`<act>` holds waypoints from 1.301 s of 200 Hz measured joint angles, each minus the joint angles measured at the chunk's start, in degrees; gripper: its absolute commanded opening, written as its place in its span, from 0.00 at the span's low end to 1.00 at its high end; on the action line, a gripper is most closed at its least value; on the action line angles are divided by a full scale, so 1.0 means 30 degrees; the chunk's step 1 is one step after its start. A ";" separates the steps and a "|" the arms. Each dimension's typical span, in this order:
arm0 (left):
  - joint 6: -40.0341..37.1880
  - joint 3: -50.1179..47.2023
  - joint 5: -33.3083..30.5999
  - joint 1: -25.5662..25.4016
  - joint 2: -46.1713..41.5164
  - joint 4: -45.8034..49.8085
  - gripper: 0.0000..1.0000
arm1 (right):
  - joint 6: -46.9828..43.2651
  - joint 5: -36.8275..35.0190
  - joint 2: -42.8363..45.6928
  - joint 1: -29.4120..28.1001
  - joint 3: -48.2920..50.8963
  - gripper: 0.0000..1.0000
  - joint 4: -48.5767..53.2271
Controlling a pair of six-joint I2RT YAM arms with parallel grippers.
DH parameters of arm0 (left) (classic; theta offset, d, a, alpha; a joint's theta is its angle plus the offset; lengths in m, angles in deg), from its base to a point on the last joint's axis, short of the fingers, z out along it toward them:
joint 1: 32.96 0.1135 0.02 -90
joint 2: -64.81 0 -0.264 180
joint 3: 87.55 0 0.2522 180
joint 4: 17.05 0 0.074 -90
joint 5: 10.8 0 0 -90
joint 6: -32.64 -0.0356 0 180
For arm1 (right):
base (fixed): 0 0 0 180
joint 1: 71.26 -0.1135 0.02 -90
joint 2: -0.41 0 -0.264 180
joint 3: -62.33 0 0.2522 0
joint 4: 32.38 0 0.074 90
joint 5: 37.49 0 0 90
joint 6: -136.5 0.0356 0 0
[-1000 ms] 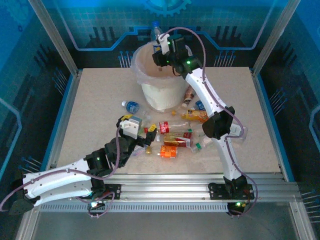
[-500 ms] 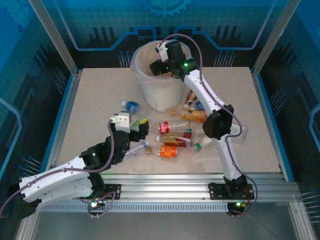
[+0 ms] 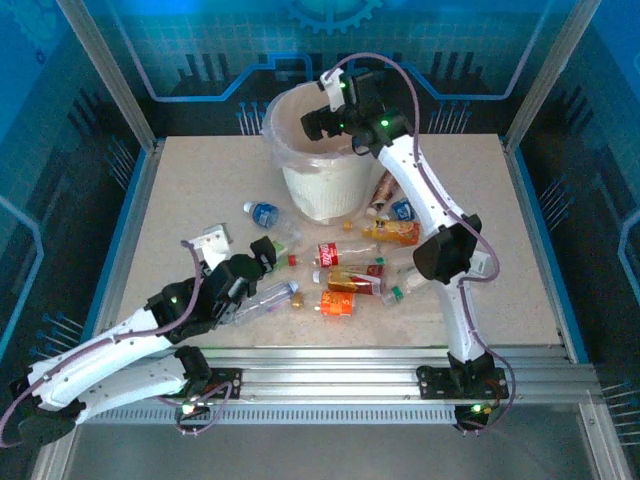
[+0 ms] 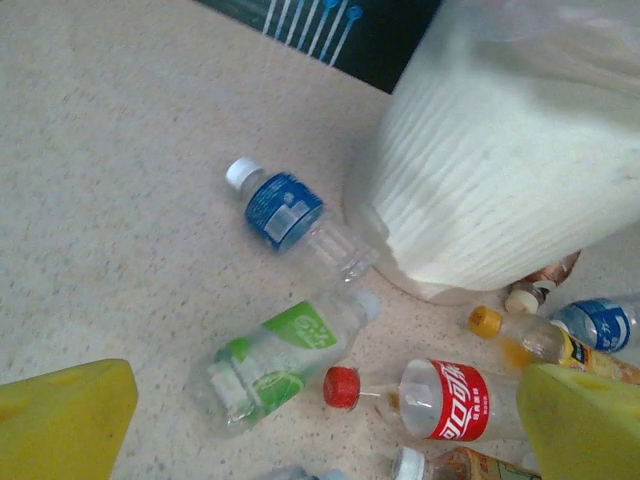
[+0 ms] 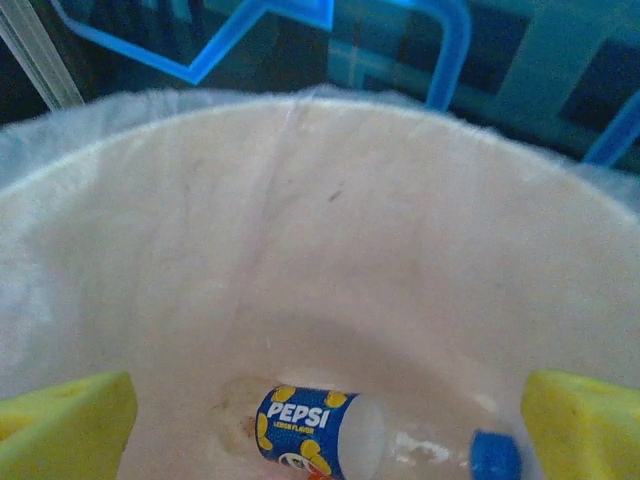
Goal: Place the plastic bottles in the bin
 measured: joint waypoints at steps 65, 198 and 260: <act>0.6288 -0.0357 0.0969 0.0153 -0.0707 0.2470 0.99 | 0.1821 -0.0852 0.4845 0.0321 0.2594 1.00 0.1348; 1.6735 -0.1843 0.6127 0.0867 0.0160 0.5260 0.98 | 0.4976 -0.2273 1.1140 0.0860 1.3617 1.00 0.2149; 1.9584 -0.2871 0.7934 0.0954 0.1792 0.3898 0.99 | 0.5333 -0.2178 1.2342 0.1326 1.5722 1.00 0.2142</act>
